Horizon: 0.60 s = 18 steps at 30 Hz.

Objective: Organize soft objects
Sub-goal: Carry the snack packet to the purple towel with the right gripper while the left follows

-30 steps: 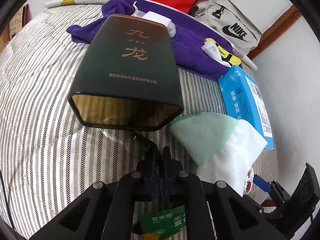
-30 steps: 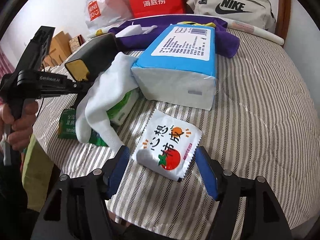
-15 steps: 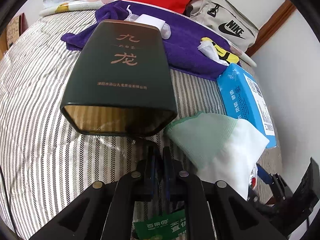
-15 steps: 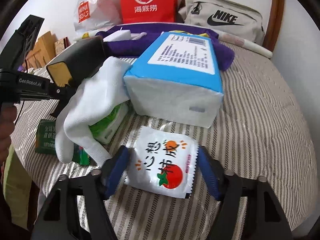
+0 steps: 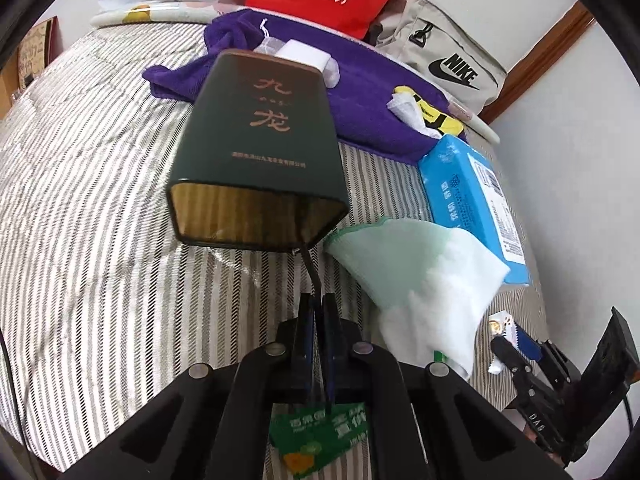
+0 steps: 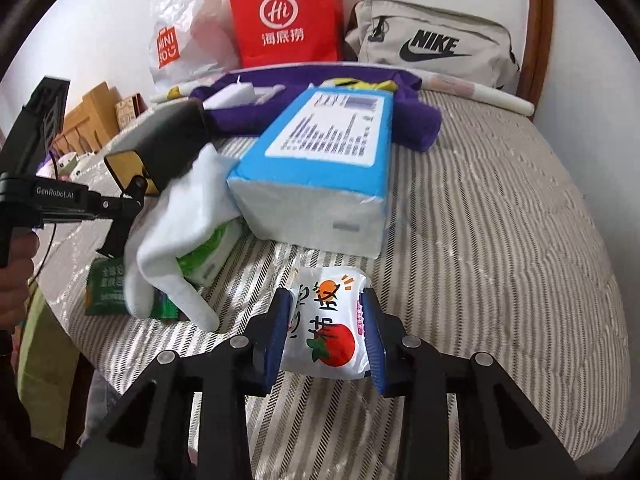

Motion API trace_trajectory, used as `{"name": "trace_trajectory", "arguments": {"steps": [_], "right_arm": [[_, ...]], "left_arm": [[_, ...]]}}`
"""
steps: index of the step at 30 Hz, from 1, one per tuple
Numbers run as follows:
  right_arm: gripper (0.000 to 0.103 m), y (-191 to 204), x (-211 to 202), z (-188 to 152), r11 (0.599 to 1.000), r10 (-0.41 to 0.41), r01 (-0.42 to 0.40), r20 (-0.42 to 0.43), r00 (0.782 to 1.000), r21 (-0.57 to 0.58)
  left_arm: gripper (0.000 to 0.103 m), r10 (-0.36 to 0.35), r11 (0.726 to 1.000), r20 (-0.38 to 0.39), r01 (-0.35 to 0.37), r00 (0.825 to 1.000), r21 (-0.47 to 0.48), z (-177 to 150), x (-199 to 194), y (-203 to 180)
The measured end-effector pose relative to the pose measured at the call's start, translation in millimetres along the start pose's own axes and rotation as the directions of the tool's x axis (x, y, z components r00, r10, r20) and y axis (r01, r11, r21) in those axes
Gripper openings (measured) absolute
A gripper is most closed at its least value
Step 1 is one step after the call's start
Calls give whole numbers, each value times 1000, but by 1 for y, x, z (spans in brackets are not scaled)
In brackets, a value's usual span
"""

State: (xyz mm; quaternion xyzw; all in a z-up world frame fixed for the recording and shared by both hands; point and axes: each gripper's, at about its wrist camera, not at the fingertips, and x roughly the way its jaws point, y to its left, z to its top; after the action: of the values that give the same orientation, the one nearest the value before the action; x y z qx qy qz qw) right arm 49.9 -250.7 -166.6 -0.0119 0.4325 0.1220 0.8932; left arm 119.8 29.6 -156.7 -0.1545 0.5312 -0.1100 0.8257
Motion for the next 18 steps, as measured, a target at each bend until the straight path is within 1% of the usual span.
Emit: {"name": "trace_trajectory", "arguments": {"steps": [10,15,18], "right_arm": [[36,2,-34,13,1000,20,-19,66,998,-6],[36,6,-47,27,999,32,-31,93,995,-17],[36,9,-52,35,999,33,-29,105,994,-33]], "left_arm": [[5,3,999,65,-1,998,-34,1,-37,8],[5,-6,1000,94,8,996,-20,4,-52,4],[5,15,1000,91,-14,996,-17,7,-53,6]]}}
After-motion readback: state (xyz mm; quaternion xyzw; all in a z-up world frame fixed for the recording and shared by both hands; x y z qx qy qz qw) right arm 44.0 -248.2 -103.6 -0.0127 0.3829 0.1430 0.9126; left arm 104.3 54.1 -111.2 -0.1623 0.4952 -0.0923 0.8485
